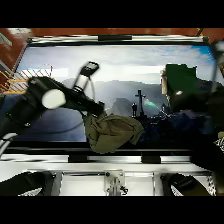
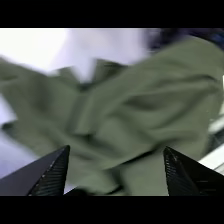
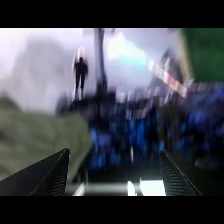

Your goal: Fold the shirts.

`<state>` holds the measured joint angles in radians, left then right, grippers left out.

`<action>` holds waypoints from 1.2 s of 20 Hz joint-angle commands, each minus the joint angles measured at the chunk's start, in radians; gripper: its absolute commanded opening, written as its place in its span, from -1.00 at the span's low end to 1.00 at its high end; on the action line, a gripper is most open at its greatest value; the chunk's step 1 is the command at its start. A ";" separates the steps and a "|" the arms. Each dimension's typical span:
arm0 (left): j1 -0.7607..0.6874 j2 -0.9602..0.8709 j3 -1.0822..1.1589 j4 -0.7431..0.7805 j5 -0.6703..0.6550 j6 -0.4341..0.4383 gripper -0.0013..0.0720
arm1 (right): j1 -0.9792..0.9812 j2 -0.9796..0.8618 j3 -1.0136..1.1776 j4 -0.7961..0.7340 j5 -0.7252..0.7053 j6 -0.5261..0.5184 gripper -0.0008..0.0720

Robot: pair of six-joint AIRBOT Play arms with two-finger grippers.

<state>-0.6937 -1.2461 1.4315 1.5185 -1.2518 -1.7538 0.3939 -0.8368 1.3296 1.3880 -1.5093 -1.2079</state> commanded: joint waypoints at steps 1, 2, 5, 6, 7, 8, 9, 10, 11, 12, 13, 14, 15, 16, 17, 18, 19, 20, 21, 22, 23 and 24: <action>0.174 0.059 -0.034 -0.038 -0.143 -0.012 0.88 | 0.000 0.002 -0.187 0.126 0.056 -0.046 0.91; 0.213 0.080 -0.085 -0.081 -0.156 0.005 0.88 | -0.011 -0.002 -0.245 0.154 0.092 -0.051 0.91; 0.235 0.146 -0.327 -0.211 -0.128 0.032 0.88 | -0.111 -0.073 -0.347 0.342 0.173 -0.124 0.91; 0.217 0.164 -0.416 -0.243 -0.105 0.031 0.88 | -0.151 -0.114 -0.356 0.402 0.194 -0.160 0.91; 0.193 0.176 -0.492 -0.270 -0.068 0.025 0.88 | -0.182 -0.155 -0.355 0.439 0.209 -0.184 0.91; 0.166 0.180 -0.562 -0.304 -0.021 0.012 0.89 | -0.208 -0.198 -0.355 0.465 0.222 -0.202 0.91; 0.138 0.179 -0.616 -0.342 0.029 0.013 0.88 | -0.222 -0.235 -0.355 0.475 0.224 -0.216 0.91; 0.113 0.176 -0.655 -0.361 0.082 0.012 0.89 | -0.224 -0.275 -0.355 0.472 0.223 -0.229 0.91; 0.092 0.172 -0.684 -0.380 0.142 -0.010 0.89 | -0.224 -0.309 -0.355 0.473 0.224 -0.247 0.91; 0.072 0.165 -0.704 -0.416 0.200 -0.024 0.89 | -0.222 -0.346 -0.355 0.478 0.223 -0.263 0.91; 0.053 0.151 -0.712 -0.444 0.239 -0.024 0.88 | -0.222 -0.377 -0.355 0.488 0.223 -0.278 0.91; 0.035 0.135 -0.711 -0.453 0.265 -0.024 0.89 | -0.222 -0.406 -0.355 0.495 0.225 -0.283 0.91; 0.017 0.113 -0.711 -0.457 0.298 -0.024 0.88 | -0.221 -0.430 -0.355 0.500 0.227 -0.282 0.91; 0.003 0.093 -0.711 -0.461 0.328 -0.024 0.88 | -0.212 -0.451 -0.356 0.503 0.230 -0.292 0.91; -0.006 0.072 -0.709 -0.467 0.353 -0.025 0.88 | -0.197 -0.470 -0.356 0.503 0.233 -0.313 0.91; -0.011 0.056 -0.709 -0.476 0.370 -0.024 0.87 | -0.181 -0.488 -0.356 0.503 0.239 -0.328 0.91; -0.012 0.045 -0.709 -0.484 0.379 -0.025 0.73 | -0.164 -0.503 -0.356 0.503 0.252 -0.335 0.91; -0.011 0.039 -0.709 -0.483 0.382 -0.024 0.11 | -0.145 -0.520 -0.356 0.504 0.275 -0.336 0.91; -0.009 0.037 -0.709 -0.482 0.385 -0.017 -0.46 | -0.126 -0.537 -0.356 0.508 0.303 -0.336 0.91; -0.009 0.038 -0.709 -0.480 0.389 -0.013 -0.57 | -0.109 -0.553 -0.356 0.526 0.328 -0.340 0.91; -0.009 0.038 -0.709 -0.480 0.388 -0.013 -0.64 | -0.095 -0.568 -0.355 0.551 0.349 -0.353 0.91; -0.009 0.039 -0.709 -0.480 0.387 -0.012 -0.85 | -0.076 -0.583 -0.356 0.571 0.370 -0.367 0.90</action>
<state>-0.6987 -1.1988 0.7250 1.0466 -0.8898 -1.7725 0.2752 -1.3754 0.9741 1.9114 -1.2034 -1.5429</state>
